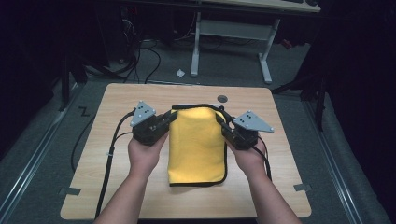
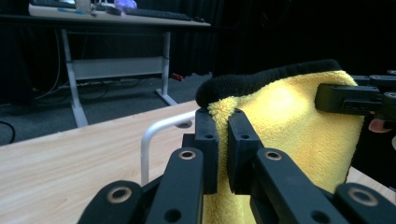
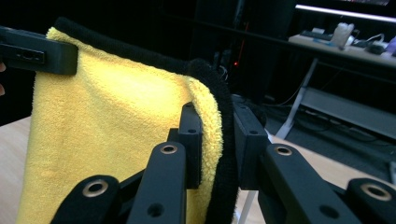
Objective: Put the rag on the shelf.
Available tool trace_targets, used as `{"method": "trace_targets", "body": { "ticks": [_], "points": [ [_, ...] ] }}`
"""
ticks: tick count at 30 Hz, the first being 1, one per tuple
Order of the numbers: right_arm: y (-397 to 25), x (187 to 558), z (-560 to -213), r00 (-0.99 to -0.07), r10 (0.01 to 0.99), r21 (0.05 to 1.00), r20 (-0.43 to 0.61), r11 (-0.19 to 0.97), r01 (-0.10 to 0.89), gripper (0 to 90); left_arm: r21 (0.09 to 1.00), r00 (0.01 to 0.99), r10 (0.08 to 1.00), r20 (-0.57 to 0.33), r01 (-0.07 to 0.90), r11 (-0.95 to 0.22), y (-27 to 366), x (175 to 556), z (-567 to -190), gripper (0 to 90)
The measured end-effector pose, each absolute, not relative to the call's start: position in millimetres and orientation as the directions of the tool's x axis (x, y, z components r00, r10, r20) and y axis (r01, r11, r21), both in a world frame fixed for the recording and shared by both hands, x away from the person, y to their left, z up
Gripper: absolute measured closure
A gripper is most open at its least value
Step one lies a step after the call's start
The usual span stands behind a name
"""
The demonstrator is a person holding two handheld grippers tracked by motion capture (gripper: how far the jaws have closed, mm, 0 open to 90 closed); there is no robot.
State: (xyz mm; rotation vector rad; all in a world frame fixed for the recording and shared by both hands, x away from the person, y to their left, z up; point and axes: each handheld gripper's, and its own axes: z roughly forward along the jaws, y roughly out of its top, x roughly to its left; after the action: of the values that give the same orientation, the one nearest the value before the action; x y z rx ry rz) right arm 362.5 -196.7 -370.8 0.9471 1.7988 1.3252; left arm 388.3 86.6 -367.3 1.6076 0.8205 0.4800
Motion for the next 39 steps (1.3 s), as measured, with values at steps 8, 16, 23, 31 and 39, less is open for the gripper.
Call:
{"method": "trace_targets", "body": {
  "ticks": [8,16,23,31,39],
  "points": [
    [-195.9,364.3,-351.1,-0.484,0.868,0.978,-0.111,0.182,0.103,77.0,0.978,0.666,0.737,-0.114,0.205,-0.034,88.6,391.2,-349.3,84.8],
    [-197.5,367.9,-339.3,-0.475,0.874,0.984,-0.108,0.163,0.077,77.0,0.987,0.67,0.738,-0.078,0.156,-0.038,85.8,396.0,-329.3,84.9],
    [-199.8,373.3,-327.8,-0.458,0.88,0.985,-0.13,0.168,0.044,77.0,0.989,0.674,0.737,-0.051,0.135,-0.055,81.5,407.3,-317.1,84.9],
    [-203.3,390.0,-324.1,-0.448,0.884,0.984,-0.133,0.172,0.047,77.0,0.988,0.678,0.734,-0.045,0.14,-0.068,77.2,430.9,-317.8,84.8],
    [-207.2,412.0,-326.4,-0.454,0.883,0.985,-0.121,0.163,0.055,76.8,0.984,0.673,0.735,-0.085,0.174,-0.045,76.5,457.7,-328.0,84.5]
  ]
}}
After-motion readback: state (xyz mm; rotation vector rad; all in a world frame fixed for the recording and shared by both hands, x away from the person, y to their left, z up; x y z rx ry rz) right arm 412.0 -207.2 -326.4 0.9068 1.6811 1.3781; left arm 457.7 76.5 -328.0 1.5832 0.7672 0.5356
